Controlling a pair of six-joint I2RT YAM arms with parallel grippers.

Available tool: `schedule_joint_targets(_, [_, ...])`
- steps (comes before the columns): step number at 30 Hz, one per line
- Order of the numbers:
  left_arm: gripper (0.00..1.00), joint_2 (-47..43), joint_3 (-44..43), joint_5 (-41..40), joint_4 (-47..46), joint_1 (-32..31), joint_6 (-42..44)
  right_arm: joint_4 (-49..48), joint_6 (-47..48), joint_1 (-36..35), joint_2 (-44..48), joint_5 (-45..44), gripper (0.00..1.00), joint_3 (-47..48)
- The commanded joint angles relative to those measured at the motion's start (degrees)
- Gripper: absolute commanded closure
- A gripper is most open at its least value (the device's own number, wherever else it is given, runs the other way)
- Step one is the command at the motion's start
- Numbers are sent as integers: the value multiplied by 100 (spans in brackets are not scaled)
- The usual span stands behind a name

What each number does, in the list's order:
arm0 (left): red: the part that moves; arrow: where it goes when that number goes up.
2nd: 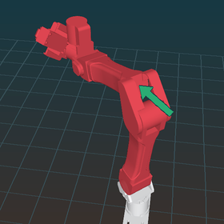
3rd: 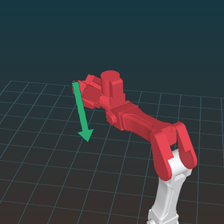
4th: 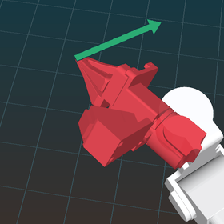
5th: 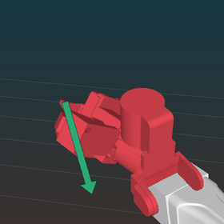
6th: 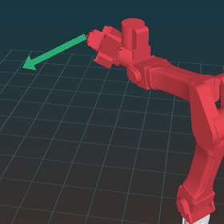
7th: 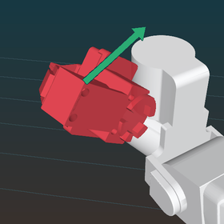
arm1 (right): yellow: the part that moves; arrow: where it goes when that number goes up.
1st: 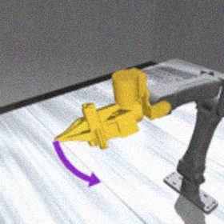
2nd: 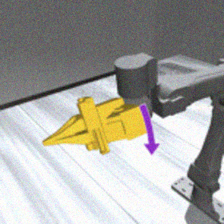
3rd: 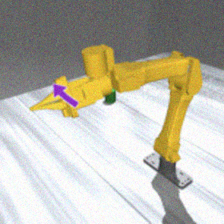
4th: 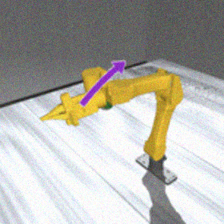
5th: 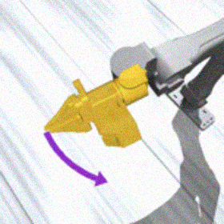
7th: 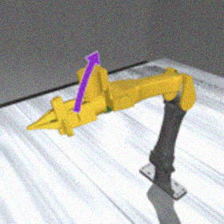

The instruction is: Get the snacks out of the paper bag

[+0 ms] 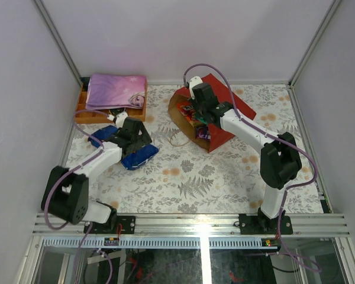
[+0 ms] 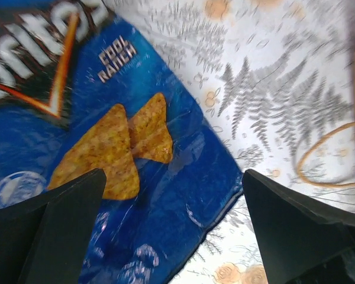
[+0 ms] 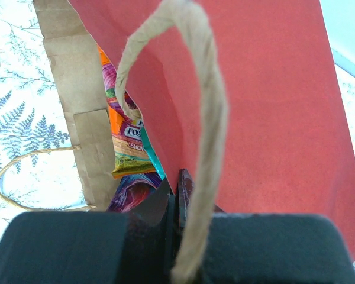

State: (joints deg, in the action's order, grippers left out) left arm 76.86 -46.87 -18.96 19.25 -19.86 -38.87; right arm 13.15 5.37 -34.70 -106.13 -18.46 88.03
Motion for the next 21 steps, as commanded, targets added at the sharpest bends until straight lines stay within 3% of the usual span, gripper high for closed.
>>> schedule_joint_targets(1, [0,819,118,599,-462,-31,-21,-77,-113,15,308,120,99,48])
schedule_joint_targets(5, [0,1076,455,538,-873,73,-401,-118,-55,16,429,33,99,-87])
schedule_joint_targets(9, [0,1412,798,879,-1290,581,-846,-128,-80,14,427,60,98,-105])
schedule_joint_targets(13, [0,1551,633,500,-1023,949,-1240,-119,-110,13,422,120,98,-76])
schedule_joint_targets(21, [0,1957,162,982,-378,2011,-2213,-126,-69,13,474,82,98,-136])
